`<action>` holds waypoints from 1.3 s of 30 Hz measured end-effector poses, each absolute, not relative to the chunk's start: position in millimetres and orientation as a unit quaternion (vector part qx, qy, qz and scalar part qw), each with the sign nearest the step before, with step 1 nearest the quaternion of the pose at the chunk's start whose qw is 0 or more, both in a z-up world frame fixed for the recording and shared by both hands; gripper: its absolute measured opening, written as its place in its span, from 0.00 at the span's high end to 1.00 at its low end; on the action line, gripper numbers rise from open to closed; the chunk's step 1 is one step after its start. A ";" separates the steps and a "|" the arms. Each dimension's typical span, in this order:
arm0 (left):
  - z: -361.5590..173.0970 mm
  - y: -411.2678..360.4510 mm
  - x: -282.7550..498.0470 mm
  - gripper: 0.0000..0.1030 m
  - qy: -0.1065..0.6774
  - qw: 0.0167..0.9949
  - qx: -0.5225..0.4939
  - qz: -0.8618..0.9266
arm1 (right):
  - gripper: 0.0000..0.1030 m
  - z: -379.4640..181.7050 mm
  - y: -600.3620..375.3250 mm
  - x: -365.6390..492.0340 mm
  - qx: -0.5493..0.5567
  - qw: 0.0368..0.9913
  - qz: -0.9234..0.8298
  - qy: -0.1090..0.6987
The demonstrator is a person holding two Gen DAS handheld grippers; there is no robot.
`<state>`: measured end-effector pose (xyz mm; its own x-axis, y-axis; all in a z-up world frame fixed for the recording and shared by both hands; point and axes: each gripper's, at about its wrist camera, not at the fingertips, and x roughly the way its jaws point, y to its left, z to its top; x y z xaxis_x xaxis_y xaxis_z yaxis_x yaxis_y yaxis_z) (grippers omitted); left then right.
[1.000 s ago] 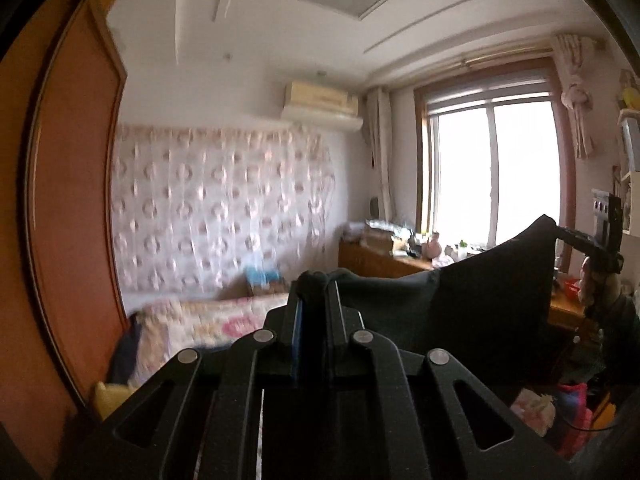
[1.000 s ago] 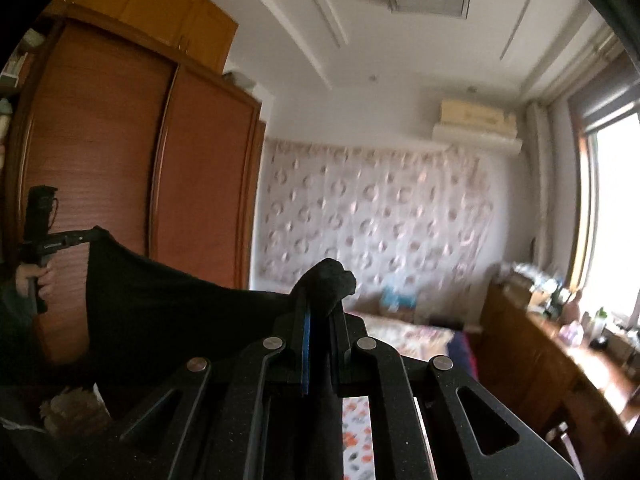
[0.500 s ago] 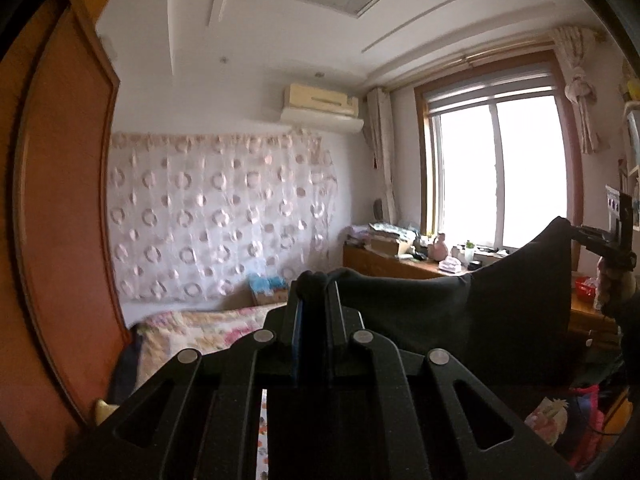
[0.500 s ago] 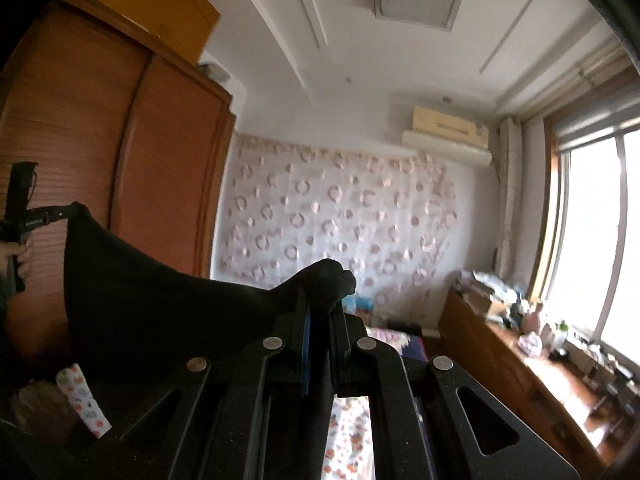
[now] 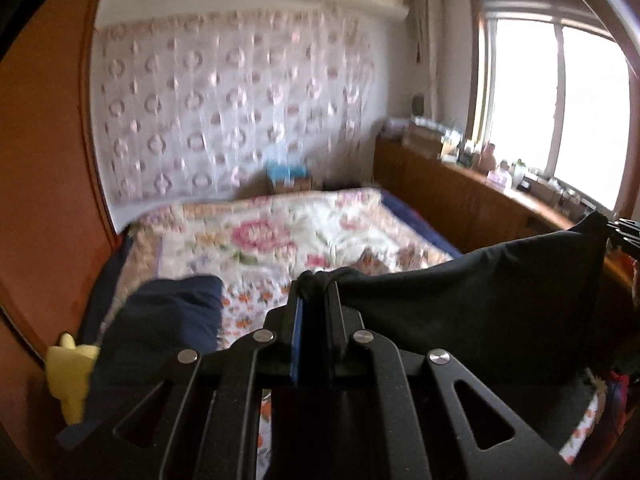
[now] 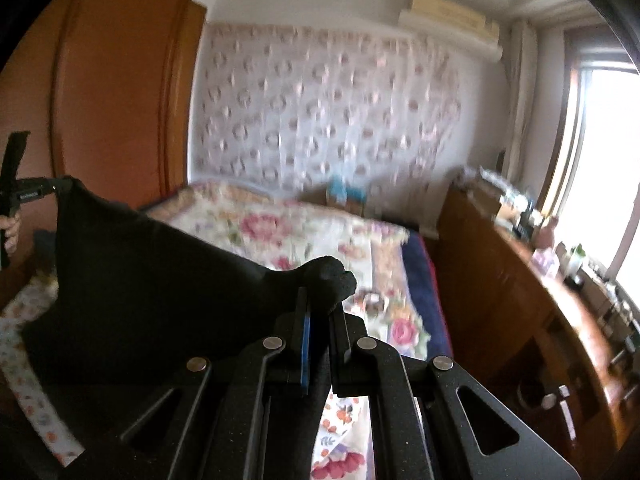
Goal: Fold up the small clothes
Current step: 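Lower the hem over the collar and open both grippers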
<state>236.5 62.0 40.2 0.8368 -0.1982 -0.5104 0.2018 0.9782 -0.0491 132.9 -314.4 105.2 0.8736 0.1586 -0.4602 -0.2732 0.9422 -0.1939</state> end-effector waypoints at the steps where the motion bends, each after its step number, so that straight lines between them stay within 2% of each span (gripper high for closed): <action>1: 30.7 57.7 249.2 0.91 0.276 0.956 0.008 -0.102 | 0.93 100.8 -311.1 148.0 -0.128 0.957 0.111 0.237; 8: -11.6 45.3 300.4 0.91 0.321 0.943 0.023 -0.089 | 0.93 115.7 -315.8 231.3 -0.108 0.943 0.107 0.297; 17: -39.3 46.6 324.4 0.88 0.385 0.918 0.029 -0.095 | 0.93 102.9 -322.8 264.5 -0.091 0.929 0.107 0.341; 20: -39.4 42.0 316.8 0.76 0.392 0.915 0.039 -0.093 | 0.87 109.7 -320.9 254.9 -0.090 0.928 0.099 0.349; 21: -38.7 41.6 312.4 0.65 0.391 0.914 0.037 -0.099 | 0.82 112.7 -321.2 249.5 -0.089 0.928 0.098 0.348; 22: -36.8 40.8 307.8 0.57 0.390 0.914 0.034 -0.107 | 0.77 115.3 -320.7 244.2 -0.089 0.929 0.096 0.346; 24: -32.9 37.2 291.0 0.55 0.388 0.913 0.032 -0.119 | 0.57 123.9 -323.9 223.5 -0.079 0.932 0.098 0.340; 26: -31.5 35.8 278.7 0.42 0.386 0.913 0.035 -0.125 | 0.55 129.8 -326.8 193.0 -0.072 0.934 0.101 0.336; 27: -31.9 34.9 269.4 0.32 0.387 0.913 0.036 -0.129 | 0.55 133.8 -326.8 180.3 -0.070 0.934 0.103 0.334; 31: -37.7 31.6 236.8 0.27 0.390 0.910 0.036 -0.139 | 0.54 140.4 -330.2 121.0 -0.065 0.935 0.110 0.330; 39: -62.7 31.7 181.6 0.25 0.409 0.902 0.022 -0.138 | 0.54 121.7 -341.1 44.1 -0.048 0.932 0.120 0.339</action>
<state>181.6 31.7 -62.7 0.6270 -0.2309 -0.7440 0.2665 0.9610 -0.0736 44.1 -341.1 121.7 0.7416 0.1916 -0.6430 -0.2560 0.9667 -0.0072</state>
